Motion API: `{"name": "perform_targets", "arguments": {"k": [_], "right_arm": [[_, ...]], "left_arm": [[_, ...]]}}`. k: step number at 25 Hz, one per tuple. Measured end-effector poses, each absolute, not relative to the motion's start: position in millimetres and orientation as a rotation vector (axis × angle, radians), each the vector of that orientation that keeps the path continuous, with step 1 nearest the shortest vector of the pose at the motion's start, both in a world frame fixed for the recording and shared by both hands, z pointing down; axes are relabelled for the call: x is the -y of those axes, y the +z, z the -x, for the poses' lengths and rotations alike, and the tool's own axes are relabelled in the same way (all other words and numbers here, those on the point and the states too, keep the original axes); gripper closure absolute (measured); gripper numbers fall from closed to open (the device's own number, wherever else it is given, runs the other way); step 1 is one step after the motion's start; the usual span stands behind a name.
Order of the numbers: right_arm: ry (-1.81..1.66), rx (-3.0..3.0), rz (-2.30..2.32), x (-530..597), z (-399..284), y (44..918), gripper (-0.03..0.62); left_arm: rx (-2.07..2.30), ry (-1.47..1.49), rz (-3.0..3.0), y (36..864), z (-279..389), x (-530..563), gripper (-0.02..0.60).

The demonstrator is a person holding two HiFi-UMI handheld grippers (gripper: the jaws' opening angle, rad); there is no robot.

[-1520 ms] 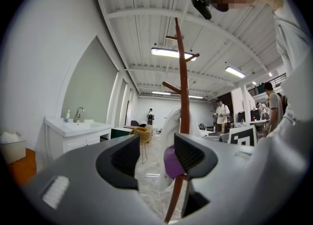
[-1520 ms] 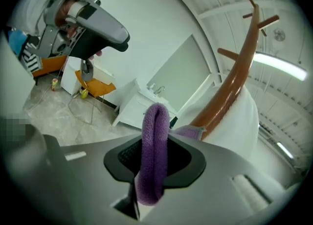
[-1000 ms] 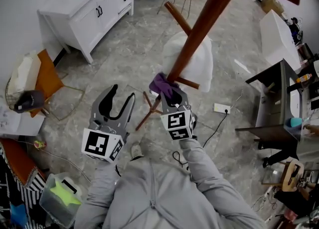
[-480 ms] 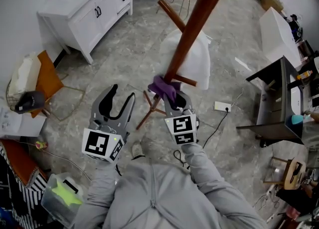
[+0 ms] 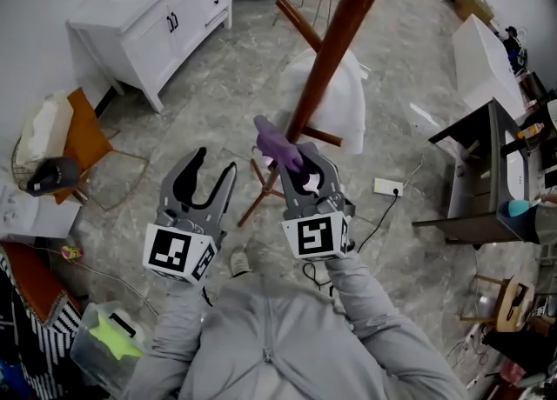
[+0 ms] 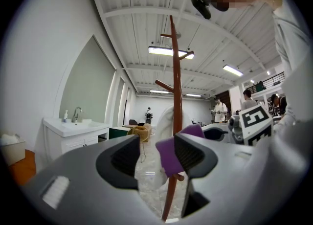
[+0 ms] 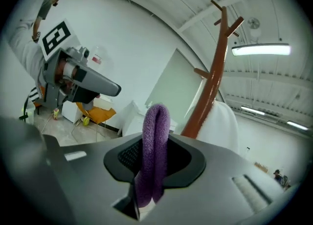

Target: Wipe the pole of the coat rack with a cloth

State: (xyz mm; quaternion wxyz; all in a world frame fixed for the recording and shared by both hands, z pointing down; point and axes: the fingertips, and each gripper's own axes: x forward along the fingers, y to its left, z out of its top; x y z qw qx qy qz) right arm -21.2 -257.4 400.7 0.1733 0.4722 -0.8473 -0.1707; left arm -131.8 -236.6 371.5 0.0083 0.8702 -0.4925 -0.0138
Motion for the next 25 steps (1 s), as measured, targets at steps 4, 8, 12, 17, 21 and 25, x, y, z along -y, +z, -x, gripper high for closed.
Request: {"name": "perform_targets", "arguments": {"k": [4,8,12,17,21,25], "right_arm": [[-0.517,2.299,-1.268,286.1,17.9,439.1,0.513],[-0.291,2.29,-1.312,302.5,-3.0,480.5,0.513],[-0.077,2.359,-1.378,305.2,-10.0,491.4,0.513],[0.013,2.398,-1.388,300.8,-9.1,491.6,0.513],[0.064,2.434,-1.388,288.9,-7.6,489.3,0.514],[0.091,2.476,-1.371,274.1,-1.0,486.3,0.513]], "left_arm": [[1.554,-0.038,-2.714,370.8,135.8,231.0,0.344],[1.576,-0.029,-2.698,372.9,145.2,226.0,0.344],[1.577,-0.02,-2.693,375.5,149.9,224.4,0.345],[1.556,-0.017,-2.704,375.5,146.3,224.3,0.345],[1.544,-0.015,-2.713,375.2,141.0,222.9,0.345],[1.537,-0.016,-2.717,376.0,136.5,220.7,0.345]]}}
